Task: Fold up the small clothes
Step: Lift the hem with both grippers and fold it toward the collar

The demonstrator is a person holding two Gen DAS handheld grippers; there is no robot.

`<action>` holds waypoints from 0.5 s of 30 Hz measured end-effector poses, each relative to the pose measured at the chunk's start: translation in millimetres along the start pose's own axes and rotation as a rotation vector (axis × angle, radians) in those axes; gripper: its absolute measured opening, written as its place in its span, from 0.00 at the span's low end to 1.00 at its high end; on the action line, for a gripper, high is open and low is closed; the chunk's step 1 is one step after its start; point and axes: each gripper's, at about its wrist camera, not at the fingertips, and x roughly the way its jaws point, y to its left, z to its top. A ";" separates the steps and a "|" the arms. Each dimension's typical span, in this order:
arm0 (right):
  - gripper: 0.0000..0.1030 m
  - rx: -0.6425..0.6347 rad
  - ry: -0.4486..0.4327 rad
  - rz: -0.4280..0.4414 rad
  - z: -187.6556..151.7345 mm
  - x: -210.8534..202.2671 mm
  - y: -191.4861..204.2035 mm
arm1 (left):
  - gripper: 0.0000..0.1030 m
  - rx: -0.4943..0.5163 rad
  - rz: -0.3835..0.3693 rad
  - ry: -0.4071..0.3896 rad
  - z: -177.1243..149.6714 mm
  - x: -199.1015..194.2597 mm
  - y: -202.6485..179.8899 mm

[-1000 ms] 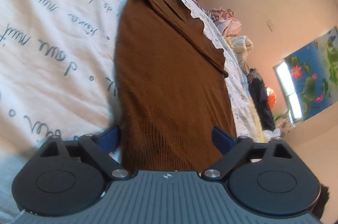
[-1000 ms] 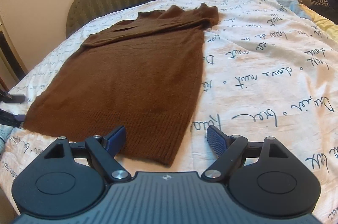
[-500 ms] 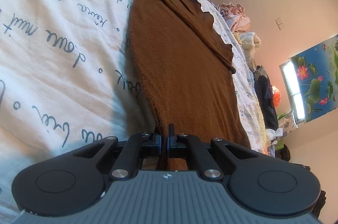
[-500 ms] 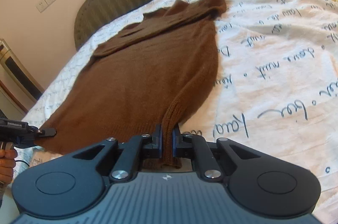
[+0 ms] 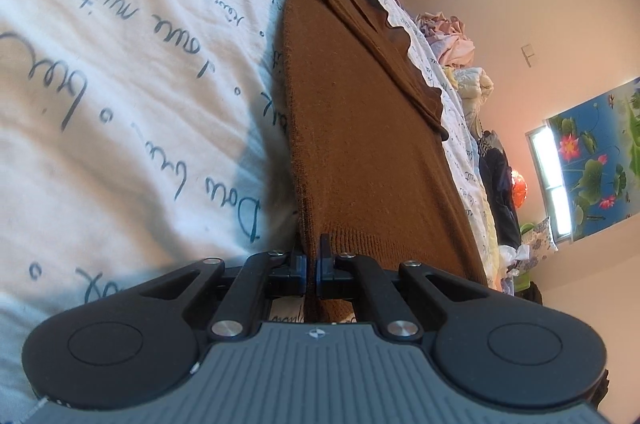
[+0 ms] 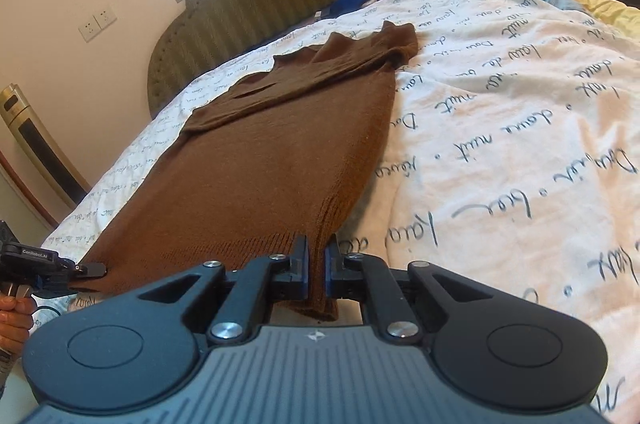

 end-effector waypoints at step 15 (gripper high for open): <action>0.06 0.051 0.013 0.052 15.3 -7.7 -4.7 | 0.04 -0.033 -0.002 -0.017 14.5 -11.1 1.9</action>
